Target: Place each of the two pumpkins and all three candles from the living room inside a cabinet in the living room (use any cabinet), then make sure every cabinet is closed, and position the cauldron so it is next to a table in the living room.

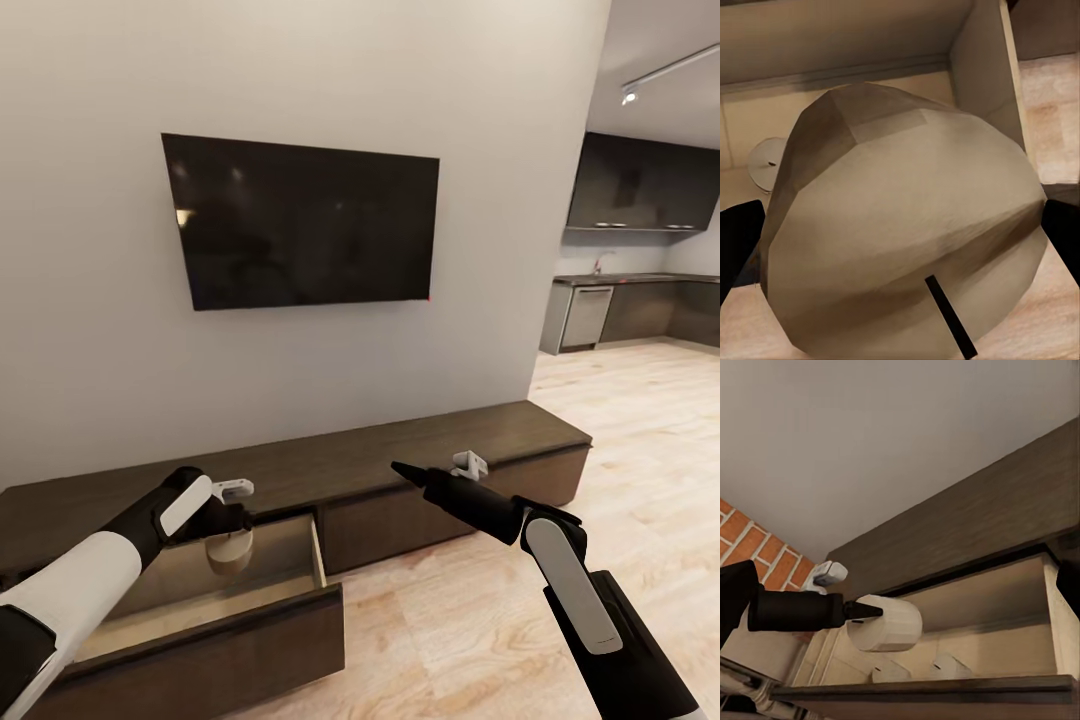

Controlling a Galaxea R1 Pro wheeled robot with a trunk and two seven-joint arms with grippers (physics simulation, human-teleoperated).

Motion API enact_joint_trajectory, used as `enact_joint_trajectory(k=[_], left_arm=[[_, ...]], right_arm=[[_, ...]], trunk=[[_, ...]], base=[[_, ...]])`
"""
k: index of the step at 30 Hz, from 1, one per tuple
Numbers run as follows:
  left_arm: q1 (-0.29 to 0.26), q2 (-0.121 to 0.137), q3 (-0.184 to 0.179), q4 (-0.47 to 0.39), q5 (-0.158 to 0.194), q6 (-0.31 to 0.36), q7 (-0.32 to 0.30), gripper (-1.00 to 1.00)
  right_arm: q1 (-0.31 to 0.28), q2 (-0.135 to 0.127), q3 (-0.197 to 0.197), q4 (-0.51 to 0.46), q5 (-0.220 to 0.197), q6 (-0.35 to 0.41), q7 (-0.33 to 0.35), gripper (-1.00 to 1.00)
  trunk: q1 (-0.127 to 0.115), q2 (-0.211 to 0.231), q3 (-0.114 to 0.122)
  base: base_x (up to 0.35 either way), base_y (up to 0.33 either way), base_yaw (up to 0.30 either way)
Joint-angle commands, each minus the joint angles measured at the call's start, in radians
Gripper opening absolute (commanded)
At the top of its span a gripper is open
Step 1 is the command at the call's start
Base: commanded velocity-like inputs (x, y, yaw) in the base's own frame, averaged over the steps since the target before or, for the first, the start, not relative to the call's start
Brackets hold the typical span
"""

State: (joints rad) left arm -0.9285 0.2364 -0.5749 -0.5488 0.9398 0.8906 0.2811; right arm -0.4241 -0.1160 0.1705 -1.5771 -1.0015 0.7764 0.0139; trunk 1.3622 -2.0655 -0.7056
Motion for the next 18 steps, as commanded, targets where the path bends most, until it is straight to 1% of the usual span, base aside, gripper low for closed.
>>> enact_joint_trajectory(k=[1, 5, 10, 18], left_arm=[[-0.001, 0.001, -0.007, -0.002, 0.010, 0.001, 0.009, -1.00], [-0.001, 0.001, -0.007, -0.002, 0.010, 0.000, 0.009, -1.00], [-0.001, 0.001, -0.007, -0.002, 0.010, 0.000, 0.009, -1.00], [-0.001, 0.001, -0.006, -0.002, 0.010, 0.001, 0.008, -1.00]], right_arm=[[-0.001, -0.001, 0.000, -0.001, 0.002, 0.003, 0.001, 1.00], [-0.001, -0.001, 0.000, 0.000, 0.001, 0.003, 0.001, 1.00], [-0.001, -0.001, 0.000, 0.000, 0.002, 0.003, 0.001, 1.00], [-0.001, -0.001, 0.000, 0.000, 0.002, 0.003, 0.001, 1.00]], trunk=[[0.000, -0.001, -0.001], [0.000, -0.001, -0.001], [0.000, -0.001, -0.001], [0.000, -0.001, -0.001]], base=[[0.129, 0.000, 0.000], [0.087, 0.000, 0.000], [0.144, 0.000, 0.000], [0.032, 0.000, 0.000]])
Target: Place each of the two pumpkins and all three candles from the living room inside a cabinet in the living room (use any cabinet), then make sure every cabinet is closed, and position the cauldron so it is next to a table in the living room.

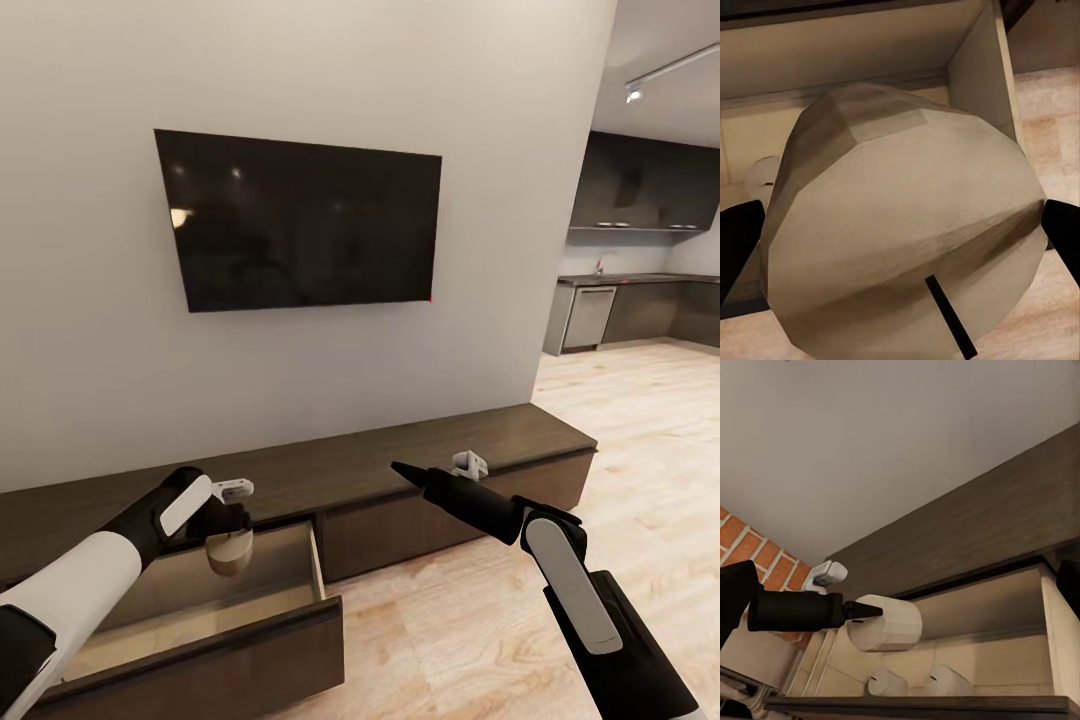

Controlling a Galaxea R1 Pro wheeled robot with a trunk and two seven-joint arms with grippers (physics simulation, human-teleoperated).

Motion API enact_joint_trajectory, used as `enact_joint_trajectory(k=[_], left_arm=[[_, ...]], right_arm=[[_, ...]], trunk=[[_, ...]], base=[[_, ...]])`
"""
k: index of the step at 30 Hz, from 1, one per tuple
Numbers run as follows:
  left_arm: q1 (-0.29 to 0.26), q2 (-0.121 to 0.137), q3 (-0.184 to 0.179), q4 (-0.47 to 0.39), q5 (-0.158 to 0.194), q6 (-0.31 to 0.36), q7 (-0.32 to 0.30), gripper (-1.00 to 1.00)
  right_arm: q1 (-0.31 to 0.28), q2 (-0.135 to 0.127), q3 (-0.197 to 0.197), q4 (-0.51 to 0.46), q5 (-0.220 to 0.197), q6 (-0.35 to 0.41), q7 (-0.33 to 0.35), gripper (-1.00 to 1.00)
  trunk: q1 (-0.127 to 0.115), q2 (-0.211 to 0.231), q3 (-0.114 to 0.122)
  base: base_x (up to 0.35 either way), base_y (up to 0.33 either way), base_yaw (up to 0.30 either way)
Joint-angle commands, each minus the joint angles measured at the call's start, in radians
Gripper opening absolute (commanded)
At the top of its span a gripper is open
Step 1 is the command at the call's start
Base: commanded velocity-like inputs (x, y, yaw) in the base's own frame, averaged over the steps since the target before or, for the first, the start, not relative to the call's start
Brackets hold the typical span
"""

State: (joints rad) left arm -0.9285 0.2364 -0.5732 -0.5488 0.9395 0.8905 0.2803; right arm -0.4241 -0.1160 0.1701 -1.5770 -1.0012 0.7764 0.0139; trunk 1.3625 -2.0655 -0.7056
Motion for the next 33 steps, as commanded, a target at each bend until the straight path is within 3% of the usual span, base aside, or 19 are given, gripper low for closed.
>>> enact_joint_trajectory(k=[1, 5, 28, 32, 33], left_arm=[[-0.001, 0.001, -0.007, -0.002, 0.010, 0.001, 0.009, -1.00], [-0.001, 0.001, -0.007, -0.002, 0.010, 0.001, 0.008, -1.00], [-0.001, 0.001, -0.009, -0.002, 0.010, -0.001, 0.008, -1.00], [-0.001, 0.001, -0.009, -0.002, 0.010, -0.001, 0.008, -1.00], [-0.001, 0.001, -0.008, -0.002, 0.010, -0.002, 0.008, -1.00]], right_arm=[[-0.001, -0.001, 0.000, -0.001, 0.001, 0.003, 0.001, 1.00], [-0.001, -0.001, 0.001, 0.000, 0.001, 0.003, 0.001, 1.00], [-0.001, -0.001, 0.000, -0.007, -0.002, -0.002, 0.013, 1.00], [-0.001, -0.002, 0.000, -0.007, -0.002, 0.001, 0.118, 1.00], [-0.001, -0.004, 0.000, -0.007, -0.001, 0.003, 0.177, 1.00]], trunk=[[0.000, -0.001, -0.001], [0.000, -0.001, -0.001], [0.088, -0.162, -0.073], [0.103, -0.190, -0.086], [0.107, -0.197, -0.089]], base=[[0.006, 0.000, 0.000], [0.003, 0.000, 0.000], [0.000, 0.000, 0.000], [0.000, 0.000, 0.000], [0.000, 0.000, 0.000]])
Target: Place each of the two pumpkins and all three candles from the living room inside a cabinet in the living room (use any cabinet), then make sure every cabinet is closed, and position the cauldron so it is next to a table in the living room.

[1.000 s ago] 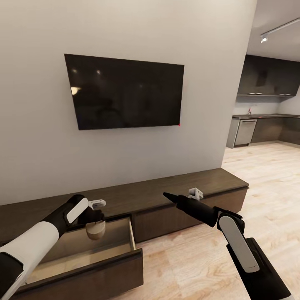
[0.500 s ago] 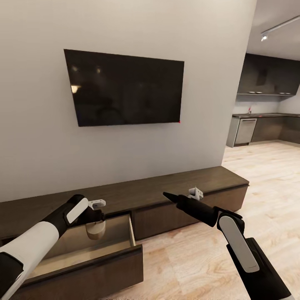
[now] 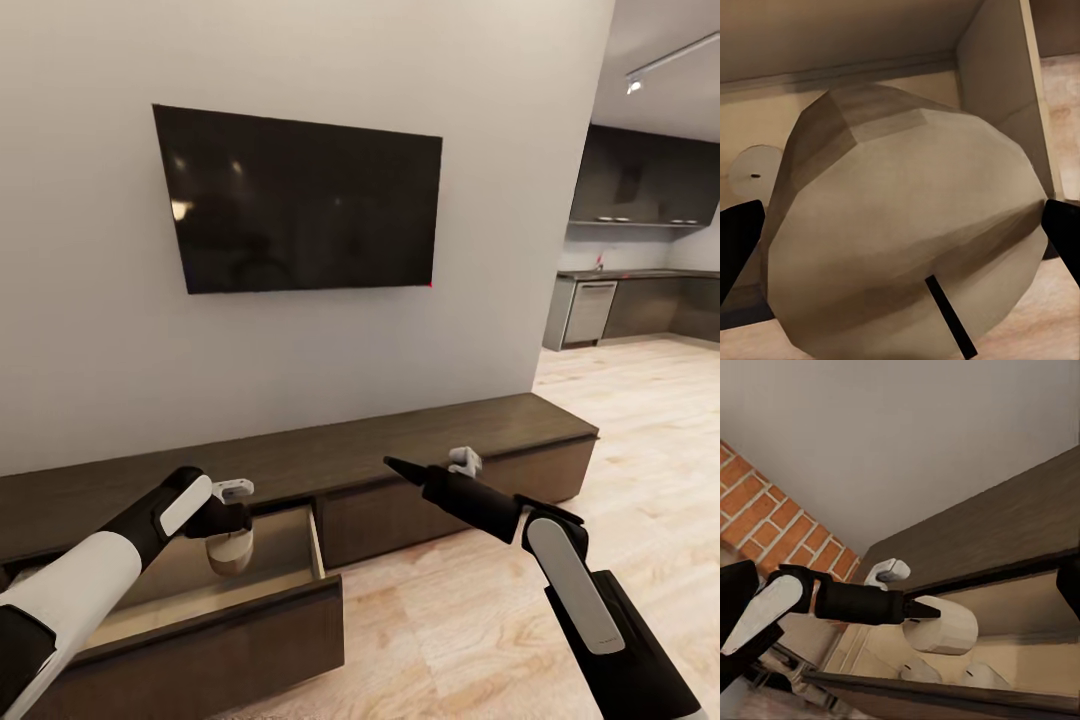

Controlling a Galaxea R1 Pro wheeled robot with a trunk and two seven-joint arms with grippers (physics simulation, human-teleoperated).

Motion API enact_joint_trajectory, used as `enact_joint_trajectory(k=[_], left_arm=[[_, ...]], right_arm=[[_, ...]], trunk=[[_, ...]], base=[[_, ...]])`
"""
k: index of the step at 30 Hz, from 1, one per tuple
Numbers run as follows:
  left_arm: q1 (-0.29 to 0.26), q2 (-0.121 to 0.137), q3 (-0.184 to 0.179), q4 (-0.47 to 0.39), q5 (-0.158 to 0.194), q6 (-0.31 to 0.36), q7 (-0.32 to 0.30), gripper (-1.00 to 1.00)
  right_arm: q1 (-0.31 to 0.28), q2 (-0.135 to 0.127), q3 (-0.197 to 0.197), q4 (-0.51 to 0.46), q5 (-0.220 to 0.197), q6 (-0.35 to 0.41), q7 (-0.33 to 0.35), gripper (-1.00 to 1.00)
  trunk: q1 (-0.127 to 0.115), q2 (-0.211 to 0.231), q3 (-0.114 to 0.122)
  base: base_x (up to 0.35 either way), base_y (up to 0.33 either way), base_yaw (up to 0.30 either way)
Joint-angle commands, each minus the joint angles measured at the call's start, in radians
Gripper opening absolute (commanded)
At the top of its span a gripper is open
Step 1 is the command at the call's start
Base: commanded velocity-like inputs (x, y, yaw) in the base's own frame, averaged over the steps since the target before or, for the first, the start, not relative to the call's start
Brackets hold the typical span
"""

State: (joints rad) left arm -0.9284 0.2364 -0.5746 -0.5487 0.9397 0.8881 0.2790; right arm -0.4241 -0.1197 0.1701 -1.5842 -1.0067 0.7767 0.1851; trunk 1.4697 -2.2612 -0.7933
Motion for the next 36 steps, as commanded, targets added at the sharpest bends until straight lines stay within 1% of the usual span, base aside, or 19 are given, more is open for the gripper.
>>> enact_joint_trajectory(k=[1, 2, 4, 5, 6, 8, 9, 13, 18, 22, 30, 36], left_arm=[[-0.001, 0.001, -0.007, -0.002, 0.010, 0.000, 0.009, -1.00], [-0.001, 0.001, -0.007, -0.002, 0.010, 0.000, 0.008, -1.00], [-0.001, 0.001, -0.007, -0.002, 0.010, 0.000, 0.008, -1.00], [-0.001, 0.001, -0.007, -0.002, 0.010, 0.000, 0.008, -1.00], [-0.001, 0.001, -0.007, -0.002, 0.010, 0.000, 0.007, -1.00], [-0.001, 0.001, -0.007, -0.003, 0.010, 0.000, 0.006, -1.00], [-0.001, 0.001, -0.007, -0.003, 0.010, 0.000, 0.006, -1.00], [-0.001, 0.001, -0.007, -0.003, 0.010, -0.001, 0.005, -1.00], [-0.001, 0.001, -0.008, -0.003, 0.010, -0.018, 0.003, -1.00], [-0.001, 0.001, -0.007, -0.003, 0.010, -0.028, 0.002, -1.00], [-0.001, 0.001, -0.005, -0.003, 0.010, -0.032, 0.002, -1.00], [-0.001, 0.001, -0.006, -0.003, 0.010, -0.032, 0.002, -1.00]], right_arm=[[-0.001, -0.002, 0.000, 0.000, 0.004, 0.003, 0.033, 1.00], [-0.001, -0.004, 0.000, 0.000, 0.004, 0.004, 0.058, 1.00], [0.000, -0.010, 0.000, 0.000, 0.004, 0.016, 0.139, 1.00], [0.000, -0.010, -0.001, 0.000, 0.004, 0.022, 0.157, 1.00], [0.000, -0.012, -0.001, 0.000, 0.004, 0.034, 0.193, 1.00], [0.000, -0.012, -0.001, 0.000, 0.004, 0.043, 0.230, 1.00], [0.000, -0.013, -0.001, 0.000, 0.004, 0.048, 0.261, 1.00], [0.000, -0.019, -0.002, 0.000, 0.005, 0.055, 0.302, 1.00], [0.001, -0.023, -0.006, 0.000, 0.005, 0.058, 0.318, 1.00], [0.001, -0.024, -0.014, 0.000, 0.005, 0.059, 0.321, 1.00], [0.002, -0.024, -0.016, 0.002, 0.006, 0.059, 0.321, 1.00], [0.002, -0.025, -0.017, 0.003, 0.006, 0.059, 0.321, 1.00]], trunk=[[0.004, -0.008, -0.004], [0.008, -0.015, -0.007], [0.015, -0.029, -0.014], [0.019, -0.036, -0.017], [0.023, -0.043, -0.020], [0.031, -0.057, -0.026], [0.034, -0.064, -0.029], [0.050, -0.092, -0.042], [0.069, -0.127, -0.058], [0.069, -0.127, -0.058], [0.069, -0.127, -0.058], [0.069, -0.127, -0.058]], base=[[0.000, 0.000, 0.000], [0.000, 0.000, 0.000], [0.000, 0.000, 0.000], [0.000, 0.000, 0.000], [0.000, 0.000, 0.000], [0.000, 0.000, 0.000], [0.000, 0.000, 0.000], [0.000, 0.000, 0.000], [0.000, 0.000, 0.000], [0.000, 0.000, 0.000], [0.008, 0.000, 0.000], [0.171, 0.000, 0.000]])
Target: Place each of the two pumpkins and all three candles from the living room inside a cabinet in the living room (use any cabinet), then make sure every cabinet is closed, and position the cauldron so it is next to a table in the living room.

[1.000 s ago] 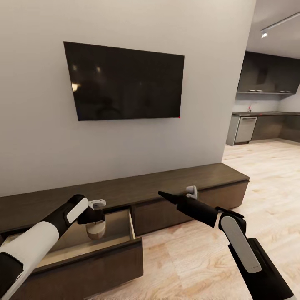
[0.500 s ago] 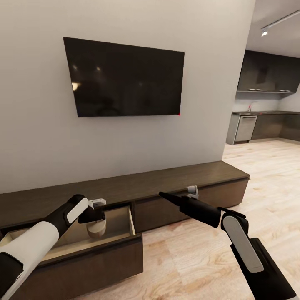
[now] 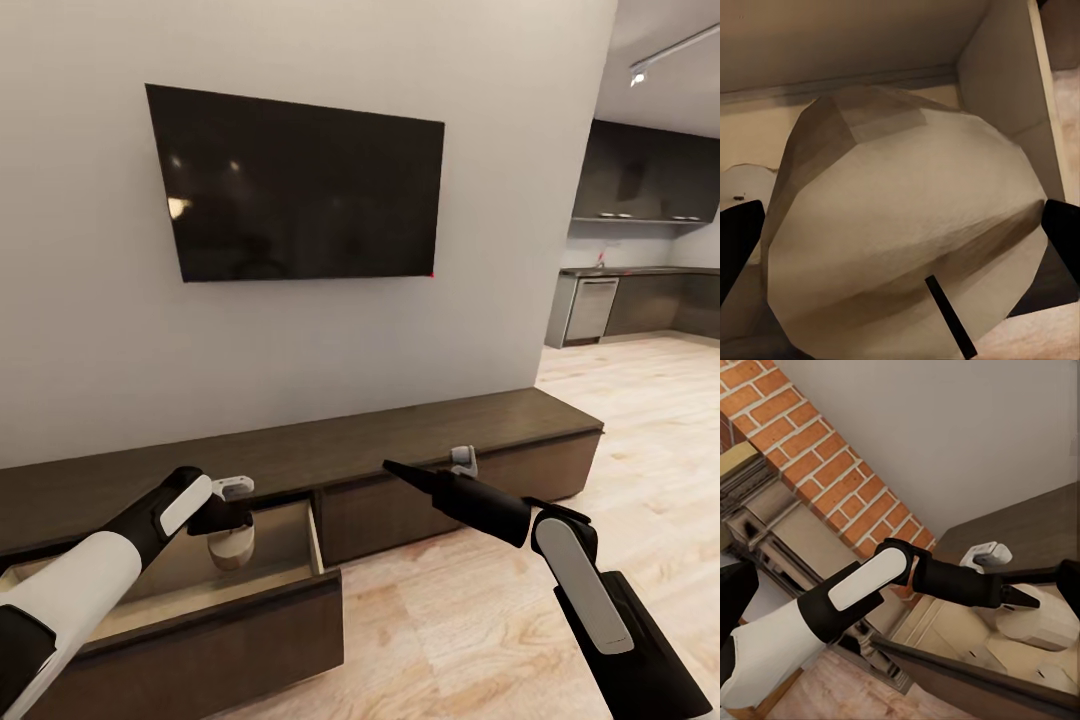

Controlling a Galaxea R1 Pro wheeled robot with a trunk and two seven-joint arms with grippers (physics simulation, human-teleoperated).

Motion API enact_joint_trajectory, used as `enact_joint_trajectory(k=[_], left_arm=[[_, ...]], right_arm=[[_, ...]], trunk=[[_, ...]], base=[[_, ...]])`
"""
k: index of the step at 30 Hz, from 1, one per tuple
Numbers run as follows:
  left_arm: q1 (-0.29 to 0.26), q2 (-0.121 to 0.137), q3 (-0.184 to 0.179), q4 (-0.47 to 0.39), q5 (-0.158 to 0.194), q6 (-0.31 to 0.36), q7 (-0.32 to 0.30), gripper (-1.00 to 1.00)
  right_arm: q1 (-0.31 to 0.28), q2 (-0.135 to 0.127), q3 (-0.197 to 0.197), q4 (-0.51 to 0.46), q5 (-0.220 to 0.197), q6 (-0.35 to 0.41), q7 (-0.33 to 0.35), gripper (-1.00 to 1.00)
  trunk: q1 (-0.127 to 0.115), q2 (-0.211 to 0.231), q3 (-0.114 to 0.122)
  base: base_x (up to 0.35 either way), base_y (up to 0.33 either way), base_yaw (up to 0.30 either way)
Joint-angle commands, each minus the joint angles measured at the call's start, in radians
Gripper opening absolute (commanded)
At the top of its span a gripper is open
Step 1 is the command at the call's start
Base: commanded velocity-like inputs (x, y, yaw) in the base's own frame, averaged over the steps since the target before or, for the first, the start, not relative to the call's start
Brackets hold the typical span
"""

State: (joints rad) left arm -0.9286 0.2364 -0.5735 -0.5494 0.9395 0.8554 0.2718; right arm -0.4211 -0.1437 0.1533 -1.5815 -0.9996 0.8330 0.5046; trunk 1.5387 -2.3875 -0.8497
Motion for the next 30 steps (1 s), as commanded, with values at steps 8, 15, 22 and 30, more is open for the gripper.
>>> enact_joint_trajectory(k=[8, 15, 22, 30], left_arm=[[-0.001, 0.001, -0.009, -0.002, 0.010, 0.001, 0.009, -1.00], [-0.001, 0.000, -0.006, -0.001, 0.012, 0.004, 0.008, -1.00], [-0.001, 0.000, -0.005, -0.001, 0.013, 0.014, 0.007, -1.00], [-0.001, 0.000, -0.005, -0.001, 0.014, 0.017, 0.006, -1.00]], right_arm=[[-0.001, 0.000, 0.000, 0.000, -0.001, 0.003, 0.002, 1.00], [-0.001, 0.000, 0.000, 0.000, 0.000, 0.004, 0.001, 1.00], [-0.001, 0.000, 0.000, 0.001, 0.001, 0.004, 0.000, 1.00], [-0.001, 0.000, 0.000, 0.001, 0.001, 0.005, 0.000, 1.00]], trunk=[[0.000, 0.000, -0.001], [0.000, 0.000, -0.001], [0.000, 0.000, -0.001], [0.019, -0.035, -0.017]], base=[[0.072, 0.000, 0.000], [0.190, 0.000, 0.000], [0.035, 0.000, 0.000], [0.004, 0.000, 0.000]])
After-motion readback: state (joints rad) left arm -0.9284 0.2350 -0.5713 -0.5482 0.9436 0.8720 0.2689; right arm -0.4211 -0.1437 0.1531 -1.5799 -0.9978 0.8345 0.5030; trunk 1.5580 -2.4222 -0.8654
